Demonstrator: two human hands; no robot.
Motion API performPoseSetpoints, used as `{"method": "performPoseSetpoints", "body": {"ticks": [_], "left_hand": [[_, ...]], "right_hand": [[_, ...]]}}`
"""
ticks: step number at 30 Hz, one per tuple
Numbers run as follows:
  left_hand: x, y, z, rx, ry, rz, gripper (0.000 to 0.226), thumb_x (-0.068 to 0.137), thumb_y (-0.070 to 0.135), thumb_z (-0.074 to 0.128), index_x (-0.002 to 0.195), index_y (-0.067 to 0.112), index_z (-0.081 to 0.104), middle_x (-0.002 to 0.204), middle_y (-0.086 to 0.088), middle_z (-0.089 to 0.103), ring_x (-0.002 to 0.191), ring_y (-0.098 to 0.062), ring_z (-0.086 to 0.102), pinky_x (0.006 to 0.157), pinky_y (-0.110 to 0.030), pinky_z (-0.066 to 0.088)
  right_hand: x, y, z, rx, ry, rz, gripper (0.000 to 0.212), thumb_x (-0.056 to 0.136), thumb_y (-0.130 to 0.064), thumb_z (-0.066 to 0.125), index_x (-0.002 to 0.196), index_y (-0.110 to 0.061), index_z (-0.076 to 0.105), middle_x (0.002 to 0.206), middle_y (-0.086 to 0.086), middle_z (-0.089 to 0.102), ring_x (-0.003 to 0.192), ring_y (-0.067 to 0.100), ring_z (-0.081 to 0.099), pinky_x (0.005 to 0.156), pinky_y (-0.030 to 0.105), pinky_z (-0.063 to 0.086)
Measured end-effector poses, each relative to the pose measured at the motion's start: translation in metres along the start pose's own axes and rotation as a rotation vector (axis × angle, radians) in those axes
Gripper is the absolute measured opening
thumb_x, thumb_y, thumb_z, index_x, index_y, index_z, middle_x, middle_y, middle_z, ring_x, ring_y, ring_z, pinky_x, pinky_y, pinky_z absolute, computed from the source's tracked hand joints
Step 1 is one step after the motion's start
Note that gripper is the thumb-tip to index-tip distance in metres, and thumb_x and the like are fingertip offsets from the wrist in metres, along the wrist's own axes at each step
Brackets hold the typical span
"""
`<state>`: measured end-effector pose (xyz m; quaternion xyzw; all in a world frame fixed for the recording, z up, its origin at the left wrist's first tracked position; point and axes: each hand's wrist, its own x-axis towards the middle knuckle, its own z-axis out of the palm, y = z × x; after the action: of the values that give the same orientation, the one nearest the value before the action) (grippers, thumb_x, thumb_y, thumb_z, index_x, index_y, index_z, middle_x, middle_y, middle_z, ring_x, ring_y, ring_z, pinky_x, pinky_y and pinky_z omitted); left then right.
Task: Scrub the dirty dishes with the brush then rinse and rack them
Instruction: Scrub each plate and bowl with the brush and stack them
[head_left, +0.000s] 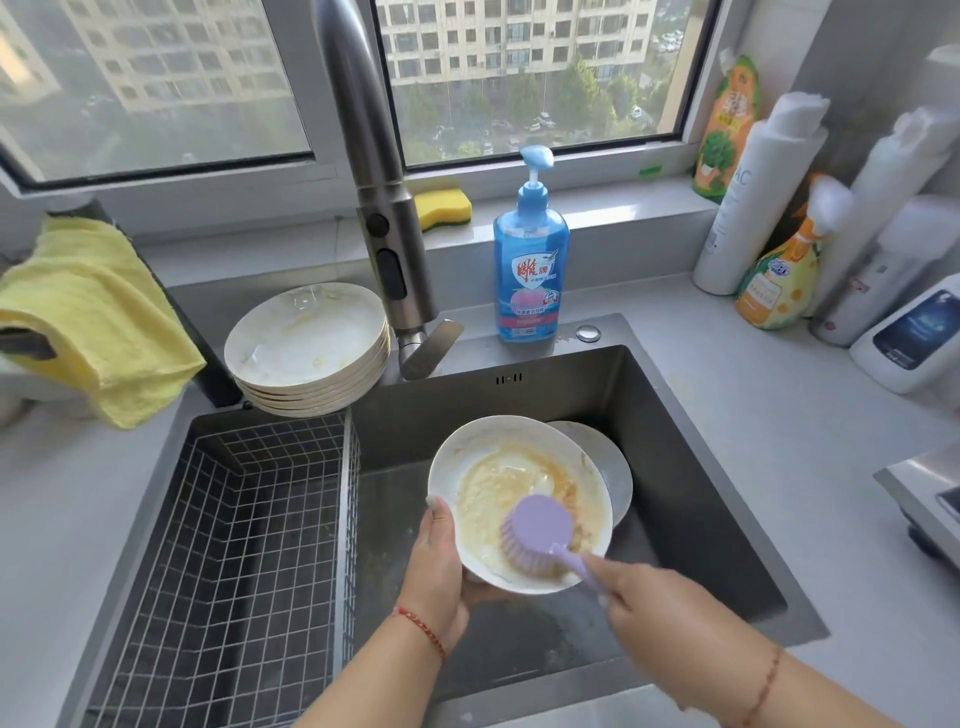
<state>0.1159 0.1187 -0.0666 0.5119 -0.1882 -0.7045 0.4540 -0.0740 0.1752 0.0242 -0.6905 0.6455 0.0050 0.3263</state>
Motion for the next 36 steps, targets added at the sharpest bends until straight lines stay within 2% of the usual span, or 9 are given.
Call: {"method": "performPoseSetpoints", "body": {"ticks": [3,5,9,13,15,18,23,31,36], "left_hand": [[-0.002,-0.002,0.003,0.0,0.04,-0.068,0.082,0.075,0.075,0.036,0.134,0.02,0.053,0.116,-0.015,0.07,0.093,-0.033,0.073,0.064,-0.049,0.059],[-0.005,-0.004,0.005,-0.015,0.008,-0.113,0.085,0.074,0.077,0.034,0.133,0.02,0.056,0.116,-0.015,0.071,0.098,-0.034,0.072,0.069,-0.054,0.059],[-0.008,-0.004,0.007,-0.027,-0.069,-0.077,0.076,0.08,0.073,0.033,0.134,0.025,0.055,0.118,-0.009,0.072,0.104,-0.032,0.07,0.084,-0.067,0.052],[-0.008,0.0,0.004,-0.037,-0.062,-0.028,0.071,0.082,0.07,0.035,0.133,0.025,0.056,0.118,-0.01,0.071,0.105,-0.034,0.069,0.082,-0.068,0.052],[-0.007,0.0,0.001,-0.023,-0.065,-0.024,0.071,0.081,0.07,0.036,0.133,0.026,0.055,0.119,-0.01,0.071,0.106,-0.035,0.069,0.081,-0.068,0.053],[-0.007,-0.001,0.0,0.001,-0.075,-0.041,0.075,0.079,0.072,0.037,0.135,0.026,0.054,0.12,-0.01,0.07,0.107,-0.035,0.069,0.082,-0.068,0.052],[-0.009,0.001,-0.003,-0.017,-0.099,-0.056,0.072,0.081,0.075,0.033,0.131,0.028,0.057,0.12,-0.009,0.07,0.106,-0.034,0.069,0.084,-0.069,0.051],[-0.016,0.001,-0.006,-0.048,-0.048,0.0,0.07,0.081,0.066,0.039,0.134,0.022,0.054,0.119,-0.012,0.071,0.105,-0.035,0.069,0.077,-0.066,0.054],[-0.015,0.011,-0.011,-0.054,0.031,0.082,0.061,0.083,0.062,0.041,0.13,0.026,0.055,0.115,-0.009,0.072,0.101,-0.034,0.071,0.068,-0.058,0.058]], "right_hand": [[0.0,-0.027,0.003,0.141,-0.074,-0.07,0.05,0.102,-0.023,0.031,0.138,-0.058,0.03,0.064,-0.012,0.041,0.047,0.004,0.033,0.044,0.013,0.032],[0.014,-0.037,0.008,0.182,-0.039,-0.07,0.052,0.101,-0.023,0.029,0.139,-0.058,0.028,0.06,-0.009,0.04,0.047,0.007,0.033,0.043,0.015,0.029],[0.046,-0.026,0.01,0.156,0.159,-0.031,0.054,0.101,-0.02,0.029,0.144,-0.051,0.021,0.074,0.005,0.061,0.056,0.016,0.049,0.05,0.025,0.032],[0.049,-0.013,0.003,-0.186,0.395,0.11,0.063,0.099,-0.018,0.038,0.15,-0.044,0.011,0.053,-0.007,0.034,0.04,0.012,0.023,0.038,0.023,0.015],[0.047,-0.017,0.004,-0.229,0.395,0.104,0.068,0.093,-0.017,0.052,0.15,-0.037,0.021,0.055,-0.011,0.034,0.036,0.012,0.016,0.035,0.023,0.01],[0.048,-0.021,0.014,0.002,0.313,-0.017,0.06,0.101,-0.021,0.032,0.147,-0.048,0.005,0.06,-0.004,0.045,0.045,0.01,0.034,0.041,0.022,0.022],[0.034,-0.033,0.017,0.153,0.128,-0.143,0.051,0.1,-0.022,0.033,0.14,-0.054,0.029,0.083,0.01,0.066,0.065,0.022,0.054,0.055,0.028,0.037],[0.047,-0.008,-0.004,-0.124,0.365,-0.017,0.058,0.102,-0.024,0.028,0.145,-0.055,0.006,0.057,-0.004,0.043,0.046,0.012,0.035,0.043,0.027,0.026],[0.019,0.004,0.0,-0.232,0.24,0.092,0.065,0.099,-0.019,0.031,0.144,-0.058,0.003,0.058,-0.004,0.036,0.047,0.011,0.029,0.043,0.025,0.022]]}}
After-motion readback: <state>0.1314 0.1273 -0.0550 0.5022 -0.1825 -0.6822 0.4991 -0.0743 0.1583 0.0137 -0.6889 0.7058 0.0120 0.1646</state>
